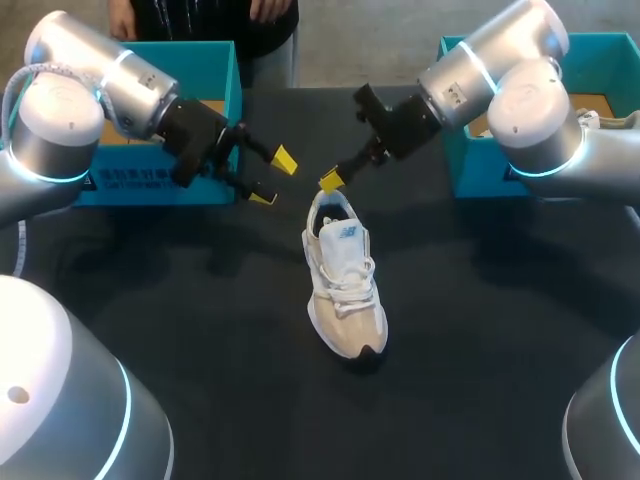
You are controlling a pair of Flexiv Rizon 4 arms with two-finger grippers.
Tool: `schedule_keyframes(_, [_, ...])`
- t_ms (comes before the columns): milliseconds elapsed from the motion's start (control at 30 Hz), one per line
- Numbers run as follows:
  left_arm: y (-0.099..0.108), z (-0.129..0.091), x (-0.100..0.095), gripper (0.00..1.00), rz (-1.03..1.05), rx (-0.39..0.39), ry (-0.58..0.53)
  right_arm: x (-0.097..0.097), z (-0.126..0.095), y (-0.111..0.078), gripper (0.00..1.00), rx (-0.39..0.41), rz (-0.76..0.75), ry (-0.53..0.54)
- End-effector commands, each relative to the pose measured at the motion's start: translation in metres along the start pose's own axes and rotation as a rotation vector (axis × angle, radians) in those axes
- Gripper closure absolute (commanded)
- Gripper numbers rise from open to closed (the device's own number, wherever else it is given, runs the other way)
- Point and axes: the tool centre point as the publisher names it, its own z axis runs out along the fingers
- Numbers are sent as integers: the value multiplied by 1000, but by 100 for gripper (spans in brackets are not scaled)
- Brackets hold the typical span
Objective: Take the shoe out of the shoebox, open the shoe tongue, remove and reinsert the insole, then place the shoe into the shoebox
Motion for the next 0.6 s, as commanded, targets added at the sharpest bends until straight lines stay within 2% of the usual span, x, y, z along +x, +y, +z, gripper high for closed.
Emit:
schedule_keyframes(33, [-2, -8, -6, 0, 2, 16, 32, 7, 1, -5, 100, -32, 13, -33])
schedule_keyframes(333, [-4, -30, -26, 0, 8, 41, 82, 15, -2, 1, 100, -72, 62, -117])
schedule_keyframes(533, [-3, -45, -34, 0, 12, 61, 110, 18, -9, 0, 100, 1, 118, -247])
schedule_keyframes(600, [-3, -51, -35, 0, 9, 66, 121, 20, -12, 1, 100, -8, 123, -276])
